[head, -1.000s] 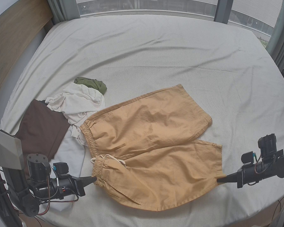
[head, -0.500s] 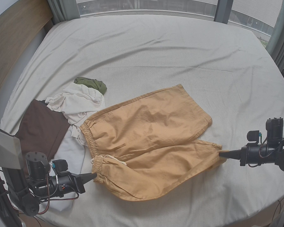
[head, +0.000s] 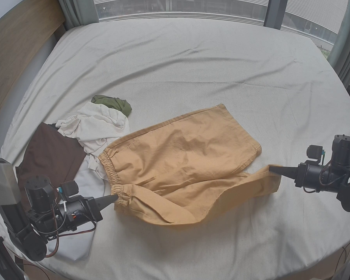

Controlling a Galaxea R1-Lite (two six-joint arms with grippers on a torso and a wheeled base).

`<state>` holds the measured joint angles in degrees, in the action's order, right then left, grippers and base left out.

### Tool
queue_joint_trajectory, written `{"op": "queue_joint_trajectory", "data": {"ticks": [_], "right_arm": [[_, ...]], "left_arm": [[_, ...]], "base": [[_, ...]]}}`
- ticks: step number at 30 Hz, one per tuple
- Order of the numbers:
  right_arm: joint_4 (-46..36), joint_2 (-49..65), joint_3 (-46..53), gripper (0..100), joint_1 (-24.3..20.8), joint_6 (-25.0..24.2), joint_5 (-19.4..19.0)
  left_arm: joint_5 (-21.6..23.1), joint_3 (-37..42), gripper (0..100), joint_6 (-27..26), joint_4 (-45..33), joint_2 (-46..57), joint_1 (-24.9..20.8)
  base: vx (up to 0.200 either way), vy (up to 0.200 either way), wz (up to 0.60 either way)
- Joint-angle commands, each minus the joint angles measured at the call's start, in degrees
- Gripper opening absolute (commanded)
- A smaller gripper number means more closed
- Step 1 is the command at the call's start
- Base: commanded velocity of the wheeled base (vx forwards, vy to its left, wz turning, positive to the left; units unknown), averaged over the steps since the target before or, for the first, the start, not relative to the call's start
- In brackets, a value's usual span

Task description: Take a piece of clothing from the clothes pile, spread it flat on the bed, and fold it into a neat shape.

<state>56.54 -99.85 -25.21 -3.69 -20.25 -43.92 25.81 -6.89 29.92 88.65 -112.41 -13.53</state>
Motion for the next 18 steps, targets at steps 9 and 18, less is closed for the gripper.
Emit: {"op": "queue_joint_trajectory", "data": {"ticks": [9,18], "right_arm": [[11.1,-4.3,-0.6,0,-0.4,-4.7,0.4],[13.1,-4.7,-2.9,0,-0.3,-8.8,0.5]], "left_arm": [[-0.2,-0.3,0,0.9,0.0,3.3,0.3],[-0.3,-0.8,0,1.1,0.0,4.2,0.4]], "base": [[0.0,0.0,0.0],[0.0,0.0,0.0]]}}
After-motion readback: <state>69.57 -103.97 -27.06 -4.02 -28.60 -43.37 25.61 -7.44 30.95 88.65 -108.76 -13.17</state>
